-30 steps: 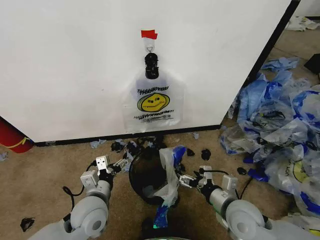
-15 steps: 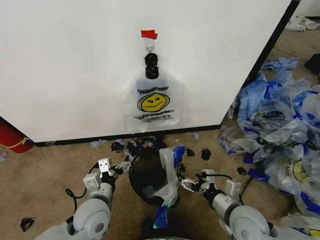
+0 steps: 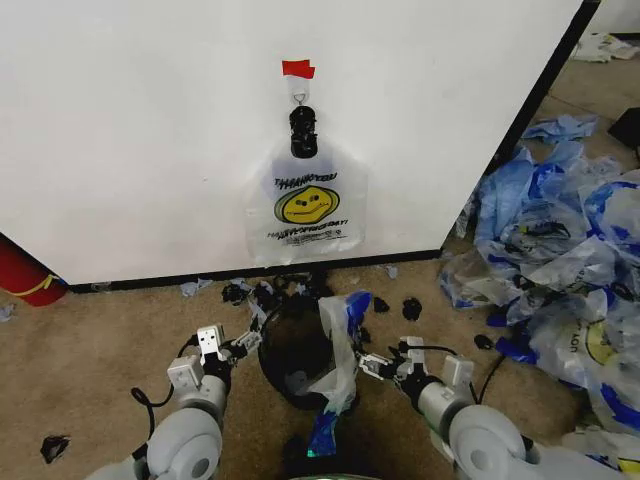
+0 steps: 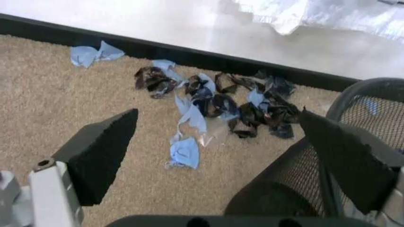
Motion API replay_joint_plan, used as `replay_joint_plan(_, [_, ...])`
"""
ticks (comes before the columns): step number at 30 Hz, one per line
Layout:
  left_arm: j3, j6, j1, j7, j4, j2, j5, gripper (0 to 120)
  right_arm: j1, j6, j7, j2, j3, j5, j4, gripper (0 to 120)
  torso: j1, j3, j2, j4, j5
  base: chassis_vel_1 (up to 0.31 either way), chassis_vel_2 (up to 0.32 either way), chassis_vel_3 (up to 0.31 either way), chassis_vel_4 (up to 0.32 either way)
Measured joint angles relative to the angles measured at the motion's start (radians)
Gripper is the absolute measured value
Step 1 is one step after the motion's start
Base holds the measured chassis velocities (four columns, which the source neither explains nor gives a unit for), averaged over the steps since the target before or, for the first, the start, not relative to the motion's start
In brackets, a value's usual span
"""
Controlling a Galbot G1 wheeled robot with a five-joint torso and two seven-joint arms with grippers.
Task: Pick up the garbage bag from the wall and place it over the trash bin.
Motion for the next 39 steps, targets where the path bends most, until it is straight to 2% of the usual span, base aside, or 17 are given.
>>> replay_joint_plan(7, [-0.017, -0.006, 0.036, 0.005, -0.011, -0.007, 0.027, 100, 0.042, -0.013, 0.013, 0.018, -0.041, 0.008, -0.015, 100, 0.000, 0.000, 0.000, 0.0000, 0.0003, 0.000, 0.000, 0.000, 0.000])
replay_joint_plan(15, [-0.023, -0.012, 0.063, 0.016, -0.014, -0.017, 0.061, 100, 0.080, -0.065, 0.094, 0.026, -0.067, 0.005, -0.017, 99, 0.000, 0.000, 0.000, -0.0001, 0.0002, 0.000, 0.000, 0.000, 0.000])
replay_joint_plan(18, [-0.019, -0.013, 0.065, 0.019, -0.014, -0.019, 0.068, 100, 0.103, -0.087, 0.133, 0.040, -0.085, 0.015, -0.028, 87, 0.000, 0.000, 0.000, -0.0003, -0.0003, 0.000, 0.000, 0.000, 0.000])
replay_joint_plan(20, [-0.019, -0.013, 0.065, 0.019, -0.014, -0.019, 0.069, 100, 0.107, -0.092, 0.142, 0.044, -0.089, 0.016, -0.029, 84, 0.000, 0.000, 0.000, -0.0003, -0.0001, 0.000, 0.000, 0.000, 0.000])
replay_joint_plan(24, [-0.016, -0.014, 0.069, 0.022, -0.015, -0.021, 0.078, 100, 0.139, -0.106, 0.193, 0.059, -0.109, 0.018, -0.031, 67, 0.000, 0.000, 0.000, 0.0000, -0.0001, 0.000, 0.000, 0.000, 0.000])
replay_joint_plan(27, [-0.011, -0.019, 0.066, 0.026, -0.011, -0.021, 0.087, 100, 0.155, -0.111, 0.218, 0.052, -0.116, 0.025, -0.031, 53, 0.000, 0.000, 0.000, -0.0001, 0.0002, 0.000, 0.000, 0.000, 0.000])
replay_joint_plan(28, [-0.011, -0.019, 0.066, 0.026, -0.011, -0.021, 0.087, 100, 0.155, -0.111, 0.218, 0.052, -0.116, 0.025, -0.031, 53, 0.000, 0.000, 0.000, -0.0001, 0.0002, 0.000, 0.000, 0.000, 0.000])
replay_joint_plan(29, [-0.009, -0.021, 0.064, 0.027, -0.009, -0.021, 0.088, 100, 0.155, -0.116, 0.225, 0.048, -0.117, 0.029, -0.035, 49, 0.000, 0.000, 0.000, 0.0007, 0.0005, 0.000, 0.000, 0.000, 0.000])
replay_joint_plan(39, [0.018, -0.025, 0.038, 0.032, 0.004, -0.026, 0.091, 100, 0.113, -0.111, 0.224, 0.018, -0.090, 0.020, -0.012, 12, 0.000, 0.000, 0.000, 0.0001, 0.0004, 0.000, 0.000, 0.000, 0.000])
